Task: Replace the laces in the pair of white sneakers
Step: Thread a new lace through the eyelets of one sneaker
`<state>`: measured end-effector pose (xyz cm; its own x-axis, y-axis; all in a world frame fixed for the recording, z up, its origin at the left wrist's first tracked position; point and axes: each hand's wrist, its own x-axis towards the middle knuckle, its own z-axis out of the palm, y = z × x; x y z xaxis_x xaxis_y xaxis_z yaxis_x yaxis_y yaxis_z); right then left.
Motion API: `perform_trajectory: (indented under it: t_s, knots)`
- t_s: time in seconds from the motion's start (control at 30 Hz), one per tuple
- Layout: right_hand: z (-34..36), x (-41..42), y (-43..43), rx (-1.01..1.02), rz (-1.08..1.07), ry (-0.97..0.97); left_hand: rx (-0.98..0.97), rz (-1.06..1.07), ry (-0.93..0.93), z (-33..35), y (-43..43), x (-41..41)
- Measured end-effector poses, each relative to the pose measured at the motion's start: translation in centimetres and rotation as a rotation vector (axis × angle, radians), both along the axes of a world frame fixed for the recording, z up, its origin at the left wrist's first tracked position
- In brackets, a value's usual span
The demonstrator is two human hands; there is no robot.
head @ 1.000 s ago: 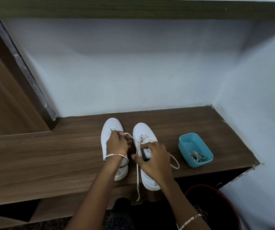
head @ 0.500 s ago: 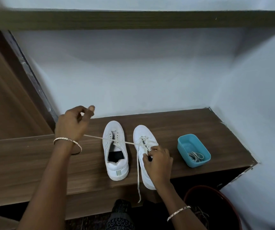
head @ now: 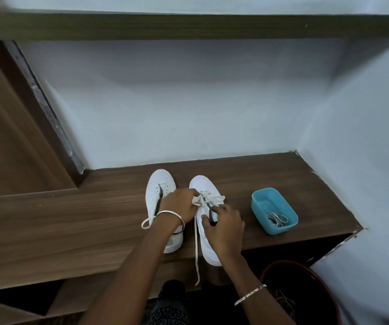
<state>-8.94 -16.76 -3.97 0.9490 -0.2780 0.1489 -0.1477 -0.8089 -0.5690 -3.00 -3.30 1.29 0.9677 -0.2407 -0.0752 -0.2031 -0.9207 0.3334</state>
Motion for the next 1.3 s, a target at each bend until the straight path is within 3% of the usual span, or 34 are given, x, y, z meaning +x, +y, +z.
perform_trajectory:
  t_s: [0.17,0.27,0.33,0.57,0.73,0.9,0.97,1.03,1.13,1.3]
  knots:
    - [-0.2,0.1,0.0,-0.026,0.002,-0.006,0.129,0.082,0.004,-2.4,-1.7,0.5]
    - [-0.3,0.2,0.0,-0.016,-0.014,-0.01,0.028,0.116,-0.023,-2.7,-0.2,0.7]
    - [-0.3,0.1,0.0,0.013,-0.025,-0.007,-0.198,0.146,0.013,-2.8,1.1,0.6]
    - [-0.3,0.2,0.1,0.06,-0.079,-0.006,-1.483,0.503,0.227,0.7,3.6,0.2]
    - [-0.3,0.3,0.3,0.089,-0.093,0.012,-1.829,0.544,0.34,1.9,4.1,-0.1]
    - [-0.1,0.3,0.3,0.1,-0.101,0.038,-2.002,0.549,0.369,2.3,2.8,-0.2]
    - [0.0,0.3,0.2,0.096,-0.101,0.047,-1.993,0.567,0.362,2.3,2.4,-0.1]
    - [0.1,0.3,0.3,0.097,-0.106,0.052,-1.834,0.645,0.327,2.1,2.1,0.0]
    - [0.1,0.3,0.2,0.091,-0.114,0.058,-1.332,0.699,0.26,1.0,1.7,0.1]
    - [0.1,0.3,0.2,0.084,-0.115,0.054,-0.624,0.461,0.194,-1.5,0.9,-0.1]
